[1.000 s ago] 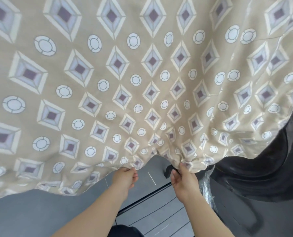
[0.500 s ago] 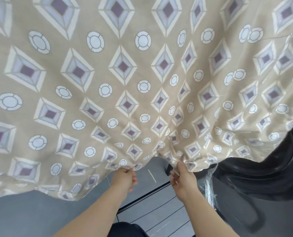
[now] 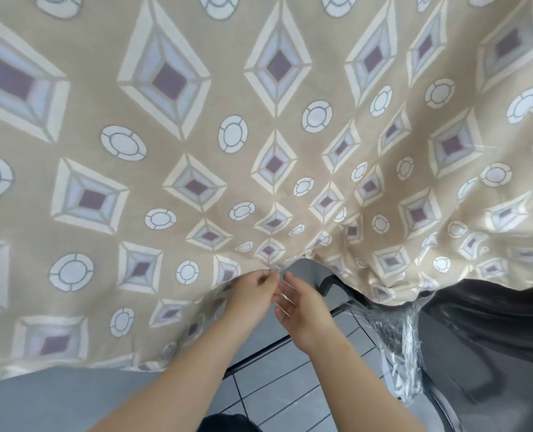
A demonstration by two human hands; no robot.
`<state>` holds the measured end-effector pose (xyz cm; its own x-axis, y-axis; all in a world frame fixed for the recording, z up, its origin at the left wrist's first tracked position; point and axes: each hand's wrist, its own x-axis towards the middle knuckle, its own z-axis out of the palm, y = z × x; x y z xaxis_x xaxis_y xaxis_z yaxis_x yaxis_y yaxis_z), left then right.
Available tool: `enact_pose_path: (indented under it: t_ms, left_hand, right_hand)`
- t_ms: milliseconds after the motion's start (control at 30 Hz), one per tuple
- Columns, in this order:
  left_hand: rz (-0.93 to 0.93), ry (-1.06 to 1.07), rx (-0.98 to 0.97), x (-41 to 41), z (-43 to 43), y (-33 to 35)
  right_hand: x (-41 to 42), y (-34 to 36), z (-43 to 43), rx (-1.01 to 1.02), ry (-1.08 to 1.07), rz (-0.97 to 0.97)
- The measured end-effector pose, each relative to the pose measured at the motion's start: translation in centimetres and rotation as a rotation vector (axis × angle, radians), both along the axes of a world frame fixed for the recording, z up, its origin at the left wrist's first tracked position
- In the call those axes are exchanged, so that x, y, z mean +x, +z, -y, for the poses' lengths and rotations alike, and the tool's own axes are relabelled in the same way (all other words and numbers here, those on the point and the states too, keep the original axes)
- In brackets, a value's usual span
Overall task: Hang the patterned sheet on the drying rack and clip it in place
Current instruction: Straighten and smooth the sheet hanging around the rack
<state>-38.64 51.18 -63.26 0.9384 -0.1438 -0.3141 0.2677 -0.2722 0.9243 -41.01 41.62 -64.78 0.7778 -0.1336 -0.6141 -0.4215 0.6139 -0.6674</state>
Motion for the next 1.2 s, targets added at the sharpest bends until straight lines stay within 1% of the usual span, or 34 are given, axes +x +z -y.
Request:
enact_pose_path:
  t_ms: [133,233,333,433,567,667,800,1000,1200]
  left_hand:
    - [-0.056,-0.032,0.034,-1.0,-0.2,4.1]
    - [-0.046,-0.039,0.020,-2.0,-0.3,9.7]
    - [-0.008,-0.037,0.010,-2.5,-0.1,17.0]
    - [0.029,-0.028,-0.005,-3.0,0.5,25.6]
    - [0.070,-0.022,-0.069,-3.6,1.2,36.8]
    - [0.135,-0.027,-0.116,-3.5,1.9,44.4]
    - [0.303,-0.022,-0.157,-2.5,3.4,53.4]
    - [0.588,-0.013,-0.206,-1.9,4.8,62.4]
    - [0.965,0.098,0.054,-1.5,5.1,68.4]
  right_hand:
    - [-1.4,3.9,-0.4,-0.041,-0.012,-0.070]
    - [-2.7,9.1,-0.4,-0.047,-0.054,-0.082]
    - [-3.7,16.2,-0.3,-0.045,-0.084,-0.068]
    - [-4.5,25.0,0.5,-0.078,-0.098,-0.037]
    - [-4.9,37.0,2.0,-0.157,-0.115,0.052]
    - [-4.5,45.4,3.1,-0.196,-0.113,0.150]
    - [-3.5,54.5,4.7,-0.250,-0.106,0.316]
    - [-2.8,63.4,7.0,-0.380,-0.065,0.522]
    - [-1.9,70.6,8.4,-0.560,-0.126,0.674]
